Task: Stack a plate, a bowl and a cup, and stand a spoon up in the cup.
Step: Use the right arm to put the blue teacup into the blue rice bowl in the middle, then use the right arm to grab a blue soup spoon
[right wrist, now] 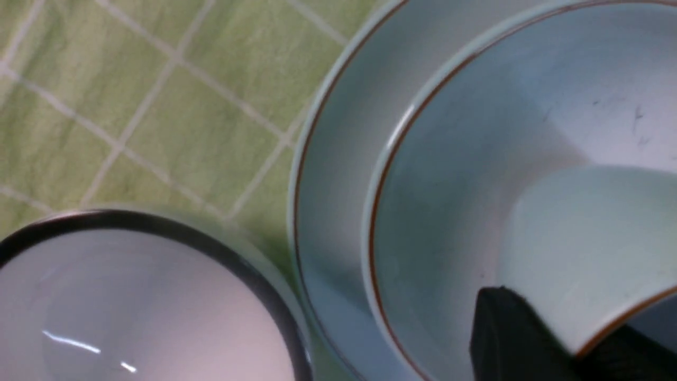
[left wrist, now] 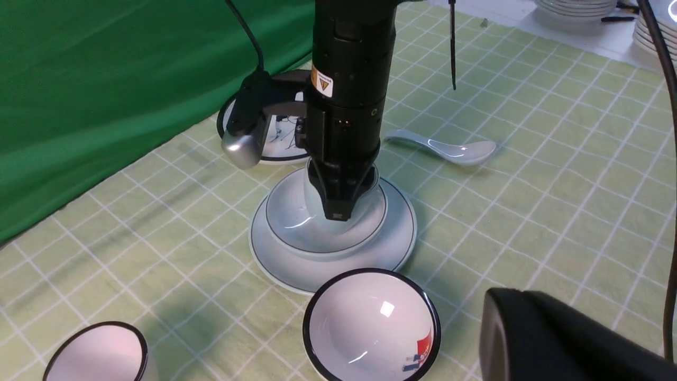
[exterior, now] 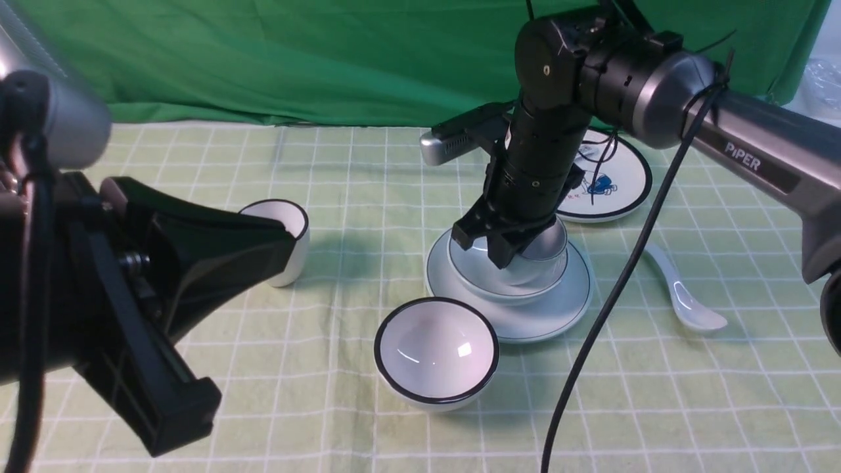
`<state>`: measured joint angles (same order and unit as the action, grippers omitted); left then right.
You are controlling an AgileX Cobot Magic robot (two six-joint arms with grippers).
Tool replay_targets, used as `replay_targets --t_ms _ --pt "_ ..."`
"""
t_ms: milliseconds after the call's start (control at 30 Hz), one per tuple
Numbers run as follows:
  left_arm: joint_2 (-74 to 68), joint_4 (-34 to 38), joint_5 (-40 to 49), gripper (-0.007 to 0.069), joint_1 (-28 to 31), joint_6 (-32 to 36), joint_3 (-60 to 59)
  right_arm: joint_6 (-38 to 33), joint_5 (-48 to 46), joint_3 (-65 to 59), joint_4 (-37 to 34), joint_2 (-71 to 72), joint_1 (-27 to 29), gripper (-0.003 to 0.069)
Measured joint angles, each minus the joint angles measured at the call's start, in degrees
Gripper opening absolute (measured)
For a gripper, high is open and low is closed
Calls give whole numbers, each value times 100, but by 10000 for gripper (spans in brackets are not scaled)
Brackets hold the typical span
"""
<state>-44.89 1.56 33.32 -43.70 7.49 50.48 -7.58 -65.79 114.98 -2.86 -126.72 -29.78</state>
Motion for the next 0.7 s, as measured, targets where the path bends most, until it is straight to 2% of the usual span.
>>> replay_targets --t_ms 100,200,233,267,333,400,467,533,600,700 --pt "0 0 -1 4 0 0 0 50 -1 12 0 -17 1 133" --pt "0 -5 -6 4 0 0 0 52 -1 12 0 -33 1 336" --pt "0 -5 -6 4 0 0 0 52 -1 16 0 -32 1 363" --pt "0 -5 -12 4 0 0 0 72 -66 51 5 12 1 437" --pt "0 -43 -23 4 0 0 0 169 -86 247 25 181 6 525" --pt "0 -49 -42 4 0 0 0 205 -89 306 95 305 6 522" --pt "0 -56 -91 4 0 0 0 226 -92 334 251 564 18 488" --pt "0 -68 -173 4 0 0 0 331 -96 93 674 1103 153 395" --pt "0 -68 -232 4 0 0 0 465 -96 -474 898 1555 476 354" --pt "0 -68 -280 4 0 0 0 534 -47 -1440 717 1826 1308 365"
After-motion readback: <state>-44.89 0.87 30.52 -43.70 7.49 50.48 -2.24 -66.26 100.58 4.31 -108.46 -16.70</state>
